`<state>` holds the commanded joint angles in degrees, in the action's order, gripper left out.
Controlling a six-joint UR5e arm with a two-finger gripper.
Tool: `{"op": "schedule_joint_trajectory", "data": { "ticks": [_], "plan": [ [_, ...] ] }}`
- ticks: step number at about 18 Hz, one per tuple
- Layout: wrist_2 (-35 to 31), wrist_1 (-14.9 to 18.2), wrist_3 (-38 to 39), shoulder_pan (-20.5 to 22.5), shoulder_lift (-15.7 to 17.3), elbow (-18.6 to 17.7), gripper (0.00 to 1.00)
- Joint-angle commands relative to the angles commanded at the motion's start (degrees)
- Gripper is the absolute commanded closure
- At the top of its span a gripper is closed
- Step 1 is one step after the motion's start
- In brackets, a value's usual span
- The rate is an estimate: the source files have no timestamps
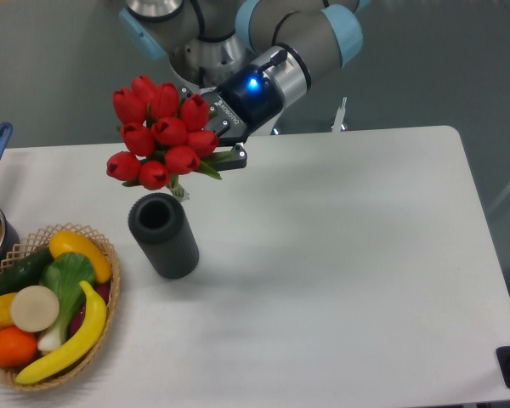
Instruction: Insert the flowers into the vase
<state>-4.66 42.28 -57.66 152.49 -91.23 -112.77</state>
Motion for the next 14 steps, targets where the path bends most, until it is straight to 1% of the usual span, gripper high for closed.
{"op": "schedule_joint_trajectory", "data": {
  "ticks": [3, 8, 11, 14],
  "plan": [
    [1.41, 0.00, 0.80, -0.44, 0.09, 1.32, 0.89],
    [1.41, 0.00, 0.71, -1.67, 0.00, 1.06, 0.89],
    [1.15, -0.09, 0.27, -2.55, -1.22, 0.97, 0.89],
    [0.88, -0.09, -0.61, -2.73, -1.58, 0.45, 0.89]
  ]
}}
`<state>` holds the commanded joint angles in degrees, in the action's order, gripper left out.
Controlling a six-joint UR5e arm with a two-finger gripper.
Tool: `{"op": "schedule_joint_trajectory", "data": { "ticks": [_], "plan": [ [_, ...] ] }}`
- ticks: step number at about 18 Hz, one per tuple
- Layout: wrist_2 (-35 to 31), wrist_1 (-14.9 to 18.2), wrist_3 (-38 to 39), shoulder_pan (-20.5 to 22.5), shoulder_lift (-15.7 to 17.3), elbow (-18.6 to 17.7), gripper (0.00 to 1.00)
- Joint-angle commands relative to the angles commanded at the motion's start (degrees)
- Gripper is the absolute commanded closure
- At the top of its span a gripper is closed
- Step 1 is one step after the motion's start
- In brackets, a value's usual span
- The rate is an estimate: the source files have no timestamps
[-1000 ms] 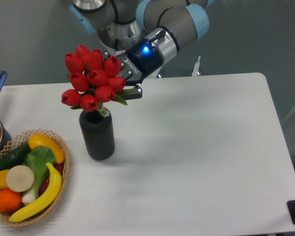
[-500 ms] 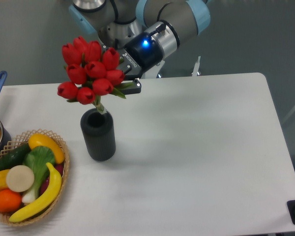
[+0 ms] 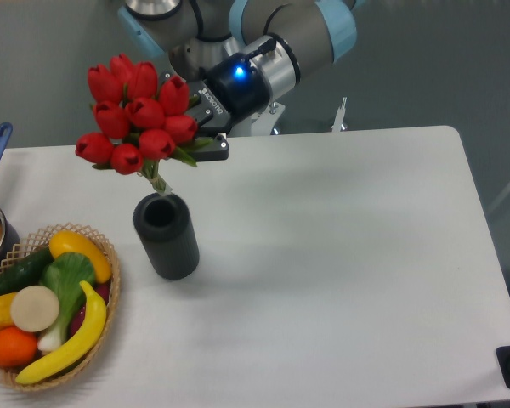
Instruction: Insert the flowers into the vase
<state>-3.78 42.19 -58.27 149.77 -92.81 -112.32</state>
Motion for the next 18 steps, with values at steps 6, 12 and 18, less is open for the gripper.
{"op": "schedule_joint_trajectory", "data": {
  "ticks": [6, 12, 18],
  "plan": [
    [-0.26, -0.35, -2.46, -0.88, -2.02, 0.26, 0.89],
    [-0.35, -0.35, -2.99, -1.49, -3.60, 0.61, 0.88],
    [-0.53, -0.35, -4.04, -1.67, -5.80, -0.61, 0.86]
  ]
}}
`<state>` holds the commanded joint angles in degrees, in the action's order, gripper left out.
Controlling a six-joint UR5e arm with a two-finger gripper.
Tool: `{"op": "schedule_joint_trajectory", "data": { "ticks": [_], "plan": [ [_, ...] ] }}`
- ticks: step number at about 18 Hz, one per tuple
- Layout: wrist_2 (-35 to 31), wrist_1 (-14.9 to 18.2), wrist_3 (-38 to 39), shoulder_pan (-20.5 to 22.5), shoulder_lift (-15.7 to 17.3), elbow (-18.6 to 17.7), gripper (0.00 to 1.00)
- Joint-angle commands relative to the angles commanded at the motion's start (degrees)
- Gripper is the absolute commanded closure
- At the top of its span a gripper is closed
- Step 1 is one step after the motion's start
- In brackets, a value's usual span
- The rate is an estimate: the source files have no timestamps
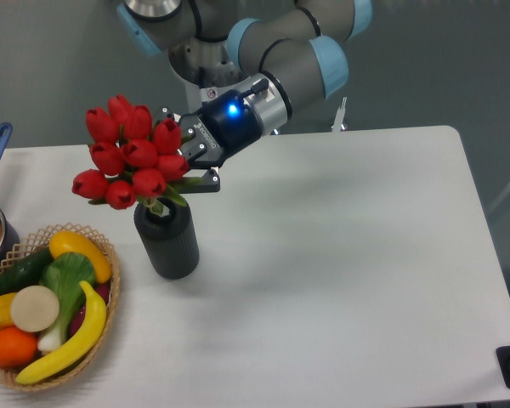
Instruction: Insert the flowers into the vase
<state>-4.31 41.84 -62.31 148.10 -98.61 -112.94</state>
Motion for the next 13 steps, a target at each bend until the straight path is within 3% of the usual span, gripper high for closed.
{"op": "schedule_joint_trajectory", "data": {
  "ticks": [3, 5, 13],
  "plan": [
    [-0.70, -0.09, -0.53, -0.97, -1.94, -0.52, 0.84],
    [-3.86, -0.35, -0.70, -1.06, -1.68, -2.45, 0.84],
    [-3.87, -0.35, -7.91, -0.70, -0.53, -8.08, 0.73]
  ]
}}
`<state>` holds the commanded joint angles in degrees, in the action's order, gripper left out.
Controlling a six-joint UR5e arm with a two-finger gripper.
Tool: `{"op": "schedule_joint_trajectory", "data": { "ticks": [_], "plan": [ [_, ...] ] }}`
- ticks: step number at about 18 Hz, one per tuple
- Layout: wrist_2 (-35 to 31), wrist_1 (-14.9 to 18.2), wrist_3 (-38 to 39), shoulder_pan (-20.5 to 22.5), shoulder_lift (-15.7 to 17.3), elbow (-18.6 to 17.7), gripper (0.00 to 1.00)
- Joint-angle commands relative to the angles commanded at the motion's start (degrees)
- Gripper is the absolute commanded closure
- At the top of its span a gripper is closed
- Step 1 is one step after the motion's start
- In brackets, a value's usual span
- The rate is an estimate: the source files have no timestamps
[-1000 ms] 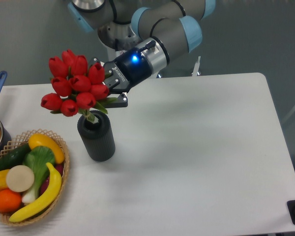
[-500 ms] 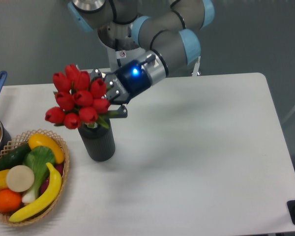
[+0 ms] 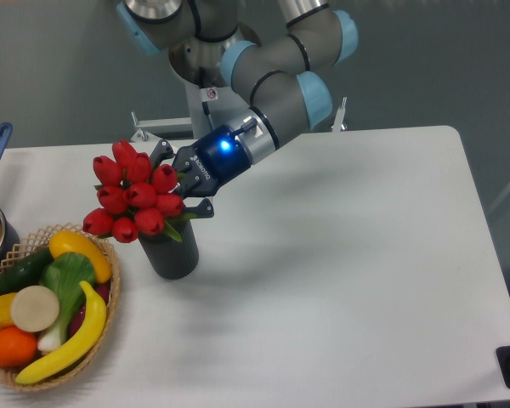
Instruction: Insert the flowers into the vase
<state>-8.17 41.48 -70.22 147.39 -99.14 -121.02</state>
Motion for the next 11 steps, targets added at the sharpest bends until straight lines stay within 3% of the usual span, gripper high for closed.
{"op": "schedule_joint_trajectory", "data": {
  "ticks": [4, 6, 8, 11],
  "plan": [
    [0.00, 0.09, -4.39, 0.62, 1.05, -3.25, 0.60],
    [-0.09, 0.09, -5.01, 1.40, 2.28, -4.74, 0.47],
    [0.00, 0.09, -4.93, 1.76, 2.63, -5.10, 0.41],
    [-0.09, 0.09, -4.93, 1.85, 2.72, -5.36, 0.20]
  ]
}}
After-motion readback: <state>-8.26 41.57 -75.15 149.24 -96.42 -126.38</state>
